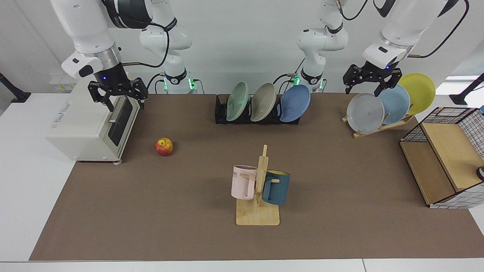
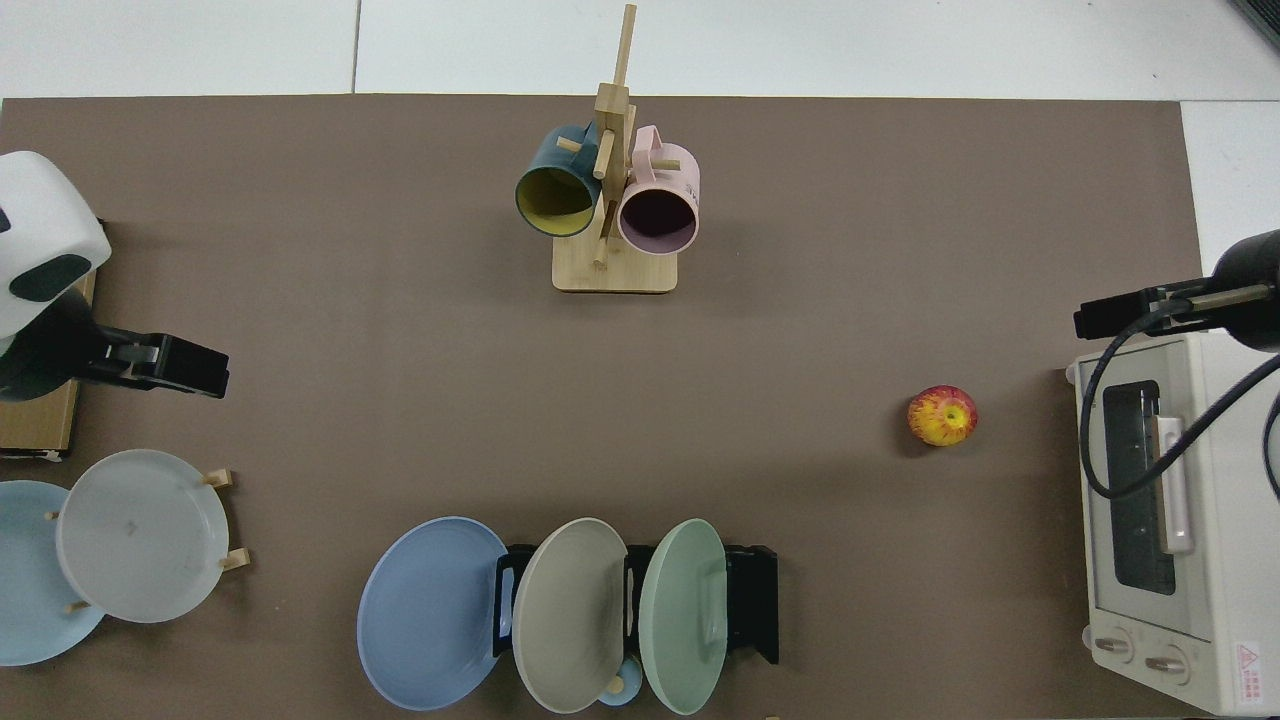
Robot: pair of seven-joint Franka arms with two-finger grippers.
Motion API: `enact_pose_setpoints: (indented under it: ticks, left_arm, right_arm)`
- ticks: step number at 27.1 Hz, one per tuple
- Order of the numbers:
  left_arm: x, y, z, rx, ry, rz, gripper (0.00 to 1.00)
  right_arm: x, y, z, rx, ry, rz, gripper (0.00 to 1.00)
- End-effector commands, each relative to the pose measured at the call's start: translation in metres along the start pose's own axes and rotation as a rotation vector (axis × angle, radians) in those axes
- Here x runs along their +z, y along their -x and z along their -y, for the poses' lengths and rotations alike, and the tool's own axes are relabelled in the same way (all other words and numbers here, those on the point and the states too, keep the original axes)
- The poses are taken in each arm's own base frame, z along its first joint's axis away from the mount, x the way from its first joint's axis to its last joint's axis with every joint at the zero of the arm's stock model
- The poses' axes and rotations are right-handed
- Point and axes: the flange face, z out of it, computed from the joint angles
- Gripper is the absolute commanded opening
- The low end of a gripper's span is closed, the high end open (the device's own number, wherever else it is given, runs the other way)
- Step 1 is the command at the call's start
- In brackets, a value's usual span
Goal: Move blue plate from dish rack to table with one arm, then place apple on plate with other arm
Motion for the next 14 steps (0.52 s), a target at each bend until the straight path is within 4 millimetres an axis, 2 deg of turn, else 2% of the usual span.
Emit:
enact_pose_setpoints:
  ticks: [1,14]
  left_arm:
    - [-0.0018,0.0042,0.0018,0.009,0.017,0.009,1.0]
    - [-0.0025,0.0055,0.0026,-0.009,0.015,0.009,1.0]
  right_arm:
    - [-0.0002,0.0064,-0.0038,-0.008,-0.021,0.031,1.0]
    - [-0.0018,0.0046,0.0002,0.017,-0.01,0.015,1.0]
